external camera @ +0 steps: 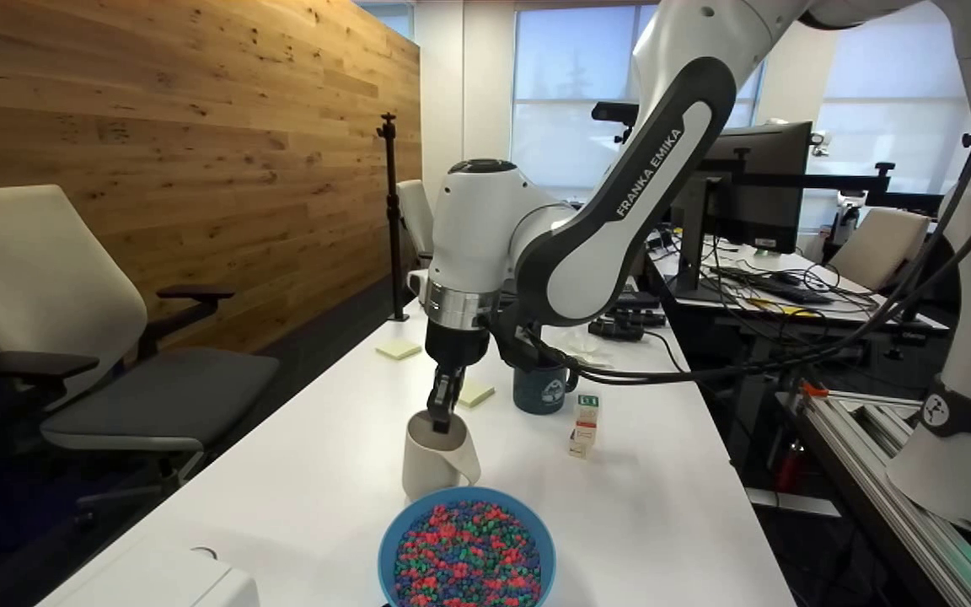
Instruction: Pour the contents of the white cu into the blue bowl
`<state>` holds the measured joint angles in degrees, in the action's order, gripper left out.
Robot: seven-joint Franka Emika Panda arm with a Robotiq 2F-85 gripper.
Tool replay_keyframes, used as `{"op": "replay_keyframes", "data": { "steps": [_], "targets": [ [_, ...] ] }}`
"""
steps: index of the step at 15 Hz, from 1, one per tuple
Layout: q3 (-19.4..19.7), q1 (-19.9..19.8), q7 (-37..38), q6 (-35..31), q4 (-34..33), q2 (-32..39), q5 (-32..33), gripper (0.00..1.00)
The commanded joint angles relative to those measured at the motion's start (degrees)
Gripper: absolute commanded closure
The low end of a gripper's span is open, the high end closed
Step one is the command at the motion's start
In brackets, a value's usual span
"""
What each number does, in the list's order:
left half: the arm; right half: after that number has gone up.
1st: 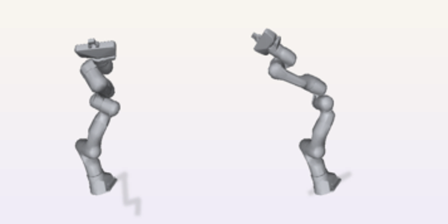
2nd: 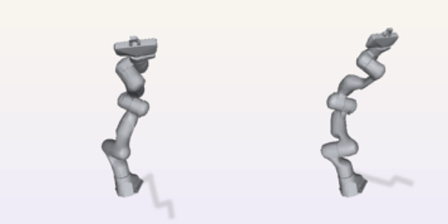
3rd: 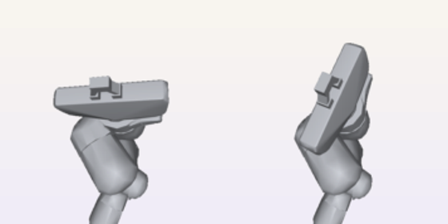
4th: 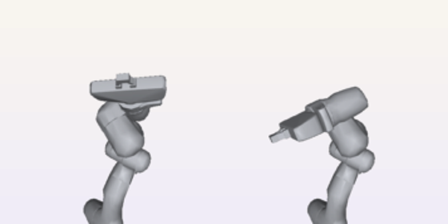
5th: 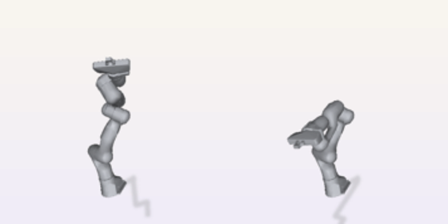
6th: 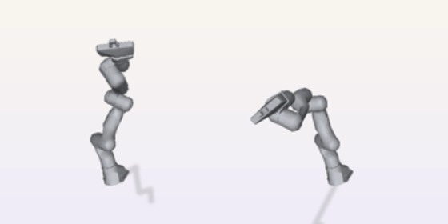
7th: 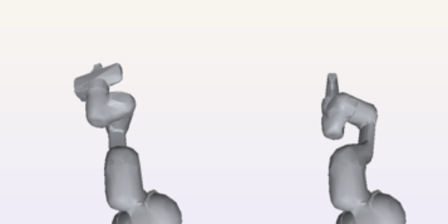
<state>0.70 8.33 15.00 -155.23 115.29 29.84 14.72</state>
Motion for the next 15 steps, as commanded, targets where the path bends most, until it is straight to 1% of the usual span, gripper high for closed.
{"op": "replay_keyframes", "data": {
  "steps": [1, 10, 11, 12, 13, 15],
  "targets": [
    [1.2, 1.2, -1.0, -0.1, 0.0, 0.0, -1.4, 0.94],
    [1.2, 1.2, -1.0, -0.1, 0.0, 0.0, -1.4, 0.94],
    [1.2, 1.2, -1.0, -0.1, 0.0, 0.0, -1.4, 0.69],
    [1.2, 1.2, -1.2, 0.2, 0.1, -0.2, -1.4, 0.68],
    [1.2, 1.2, -1.1, -0.2, 0.3, -0.5, -1.5, 0.64],
    [1.6, 1.7, -0.6, -0.2, 0.5, -0.8, -1.1, 0.49]
  ]
}}
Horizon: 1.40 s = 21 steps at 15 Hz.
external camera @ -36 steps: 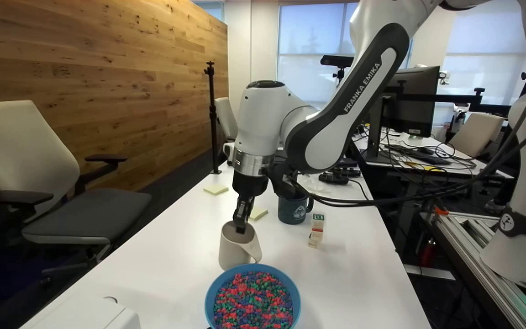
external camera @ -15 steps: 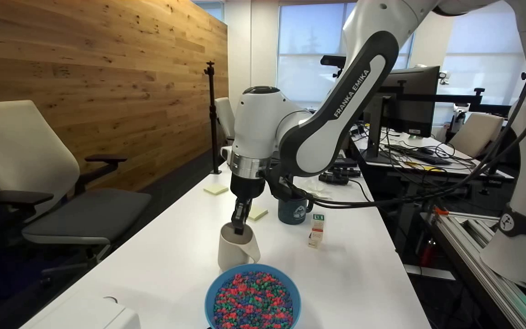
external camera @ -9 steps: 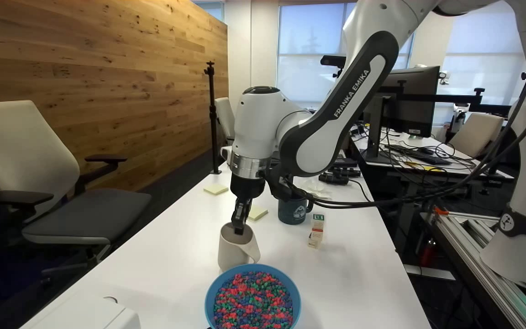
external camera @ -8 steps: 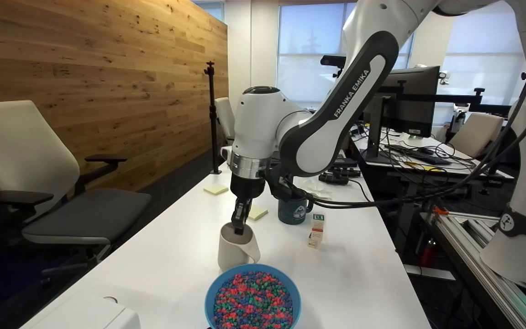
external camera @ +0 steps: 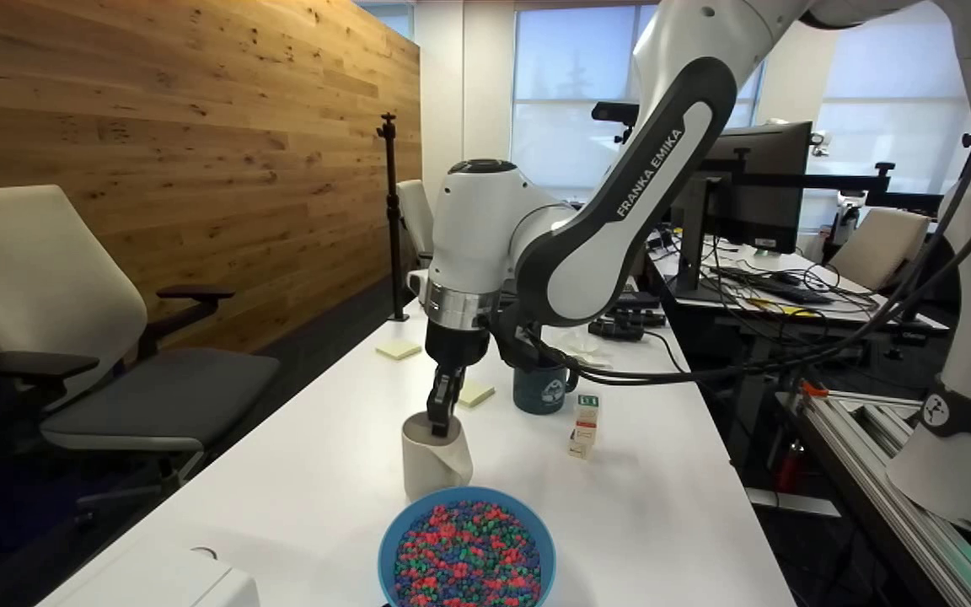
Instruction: Pour the contents of the white cu into the blue bowl
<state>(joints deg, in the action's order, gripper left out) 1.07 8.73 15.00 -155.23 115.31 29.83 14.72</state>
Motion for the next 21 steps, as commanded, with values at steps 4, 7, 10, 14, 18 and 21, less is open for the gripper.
{"op": "replay_keyframes", "data": {
  "steps": [4, 7, 10, 14, 18, 21],
  "targets": [
    [1.6, 1.7, -0.8, 0.0, 0.0, -0.1, -1.1, 0.45],
    [2.9, 3.0, 0.5, -0.1, 0.4, -0.8, 0.0, 0.16],
    [4.5, 4.6, 1.6, -0.6, 1.4, -2.4, 1.4, 0.01],
    [6.4, 7.2, 2.8, -0.9, 1.8, -4.4, 3.1, 0.0],
    [6.3, 8.4, 3.5, -0.8, 2.2, -6.5, 3.0, 0.0],
    [4.4, 7.8, 2.6, -0.5, 2.6, -8.1, 1.3, 0.0]
  ]
}}
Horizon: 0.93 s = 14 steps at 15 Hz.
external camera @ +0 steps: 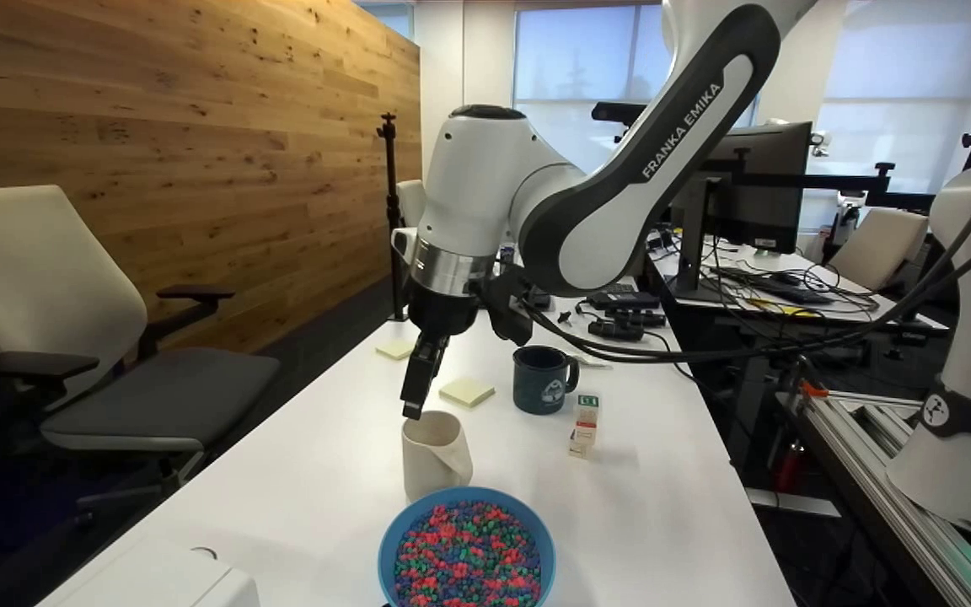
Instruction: Pour the contents of the white cu into the blue bowl
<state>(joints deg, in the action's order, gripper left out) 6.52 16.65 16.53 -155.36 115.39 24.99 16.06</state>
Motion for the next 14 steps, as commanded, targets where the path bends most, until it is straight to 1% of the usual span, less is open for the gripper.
{"op": "replay_keyframes", "data": {
  "steps": [1, 3, 6, 14],
  "targets": [
    [-1.8, -0.4, 0.6, 0.1, 2.7, -3.8, -0.5, 0.0],
    [-2.6, -0.5, 0.6, 1.0, 3.1, -4.7, -1.0, 0.0],
    [-2.8, 0.0, 1.9, 1.7, 3.9, -5.7, -0.2, 0.0],
    [-1.7, 0.9, 6.6, 2.2, 4.6, -5.7, 1.5, 0.0]
  ]
}}
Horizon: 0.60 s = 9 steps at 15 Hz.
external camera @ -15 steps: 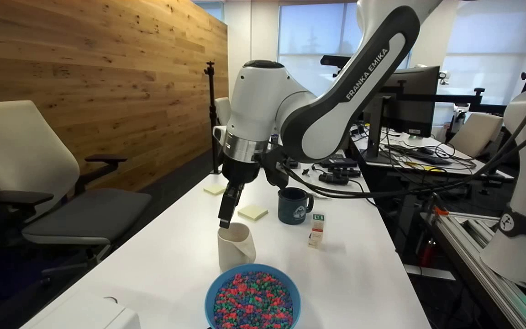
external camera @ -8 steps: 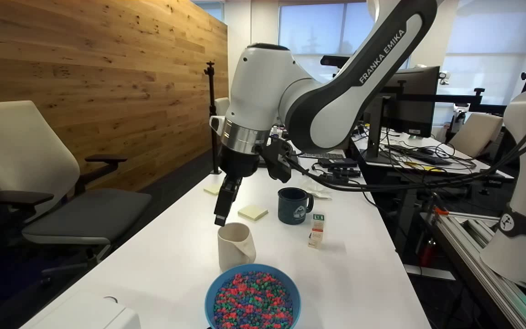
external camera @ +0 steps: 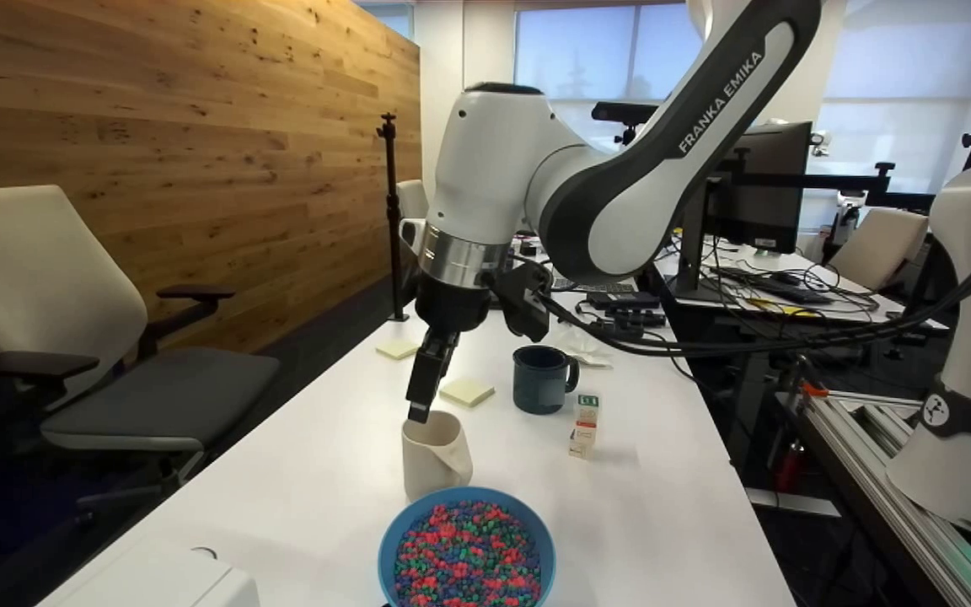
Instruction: Pour the contents of the white cu into the blue bowl
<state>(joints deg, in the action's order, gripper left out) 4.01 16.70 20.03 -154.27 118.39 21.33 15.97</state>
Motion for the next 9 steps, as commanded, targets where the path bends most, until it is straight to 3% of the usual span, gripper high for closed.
{"op": "replay_keyframes", "data": {
  "steps": [1, 2, 9],
  "targets": [
    [0.8, 0.9, 3.6, 1.2, 1.4, -2.0, 1.6, 0.0],
    [-0.4, -0.5, 0.9, 0.1, 0.0, -0.1, 0.2, 0.0],
    [-0.3, -0.4, 1.4, 0.1, 0.0, -0.1, 0.2, 0.0]
  ]
}}
